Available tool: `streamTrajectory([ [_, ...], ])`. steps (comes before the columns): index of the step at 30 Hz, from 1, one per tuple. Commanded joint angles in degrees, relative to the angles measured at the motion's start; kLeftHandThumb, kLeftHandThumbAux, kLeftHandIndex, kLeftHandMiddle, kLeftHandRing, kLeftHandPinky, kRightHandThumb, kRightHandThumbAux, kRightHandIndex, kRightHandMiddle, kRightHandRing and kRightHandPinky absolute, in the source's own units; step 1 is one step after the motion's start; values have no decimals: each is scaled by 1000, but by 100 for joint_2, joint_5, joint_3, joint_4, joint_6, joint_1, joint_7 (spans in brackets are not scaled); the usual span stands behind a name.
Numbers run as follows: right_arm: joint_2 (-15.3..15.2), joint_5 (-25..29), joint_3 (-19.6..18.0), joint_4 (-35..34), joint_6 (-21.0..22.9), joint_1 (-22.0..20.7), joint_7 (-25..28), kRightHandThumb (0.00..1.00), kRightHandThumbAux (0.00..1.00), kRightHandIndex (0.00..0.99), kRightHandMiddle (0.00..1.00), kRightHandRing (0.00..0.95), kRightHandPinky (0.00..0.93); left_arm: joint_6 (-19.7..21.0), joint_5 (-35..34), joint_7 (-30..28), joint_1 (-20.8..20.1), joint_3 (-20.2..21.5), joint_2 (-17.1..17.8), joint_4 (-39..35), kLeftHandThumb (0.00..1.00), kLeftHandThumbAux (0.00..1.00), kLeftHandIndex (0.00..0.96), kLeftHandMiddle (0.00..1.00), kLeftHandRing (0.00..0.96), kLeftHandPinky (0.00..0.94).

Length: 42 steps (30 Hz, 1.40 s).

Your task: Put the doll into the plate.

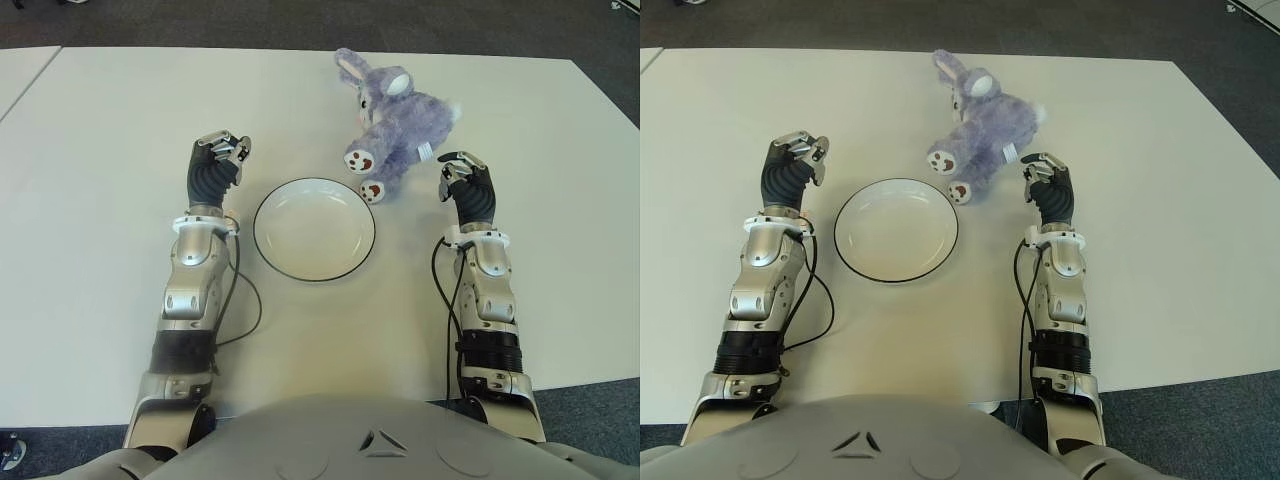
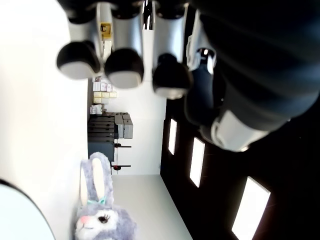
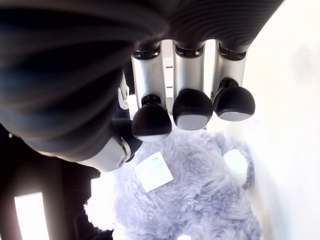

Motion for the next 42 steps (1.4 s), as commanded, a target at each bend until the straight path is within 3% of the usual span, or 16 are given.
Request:
streamTrajectory([
  [1,68,-22,1,255,59,410,-37,698,725,438,881,875,829,86,25,28,546,20,-206,150,711,706,442,873,885,872],
  [26,97,54,-43,294,65,364,-51,701,723,440,850,843,830,25,66,29,477,-8,-216,257,710,707,442,875,885,869],
  [35,-205,-395,168,361,-468,432,123,703,722,440,793,784,753,-25,125,59,468,-33,-280,307,710,707,442,875,885,869],
  [42,-280,-974,316,310,-932,472,-239,706,722,438,767,763,754,-95,158,66,460,-55,-305,356,710,707,442,875,886,871],
])
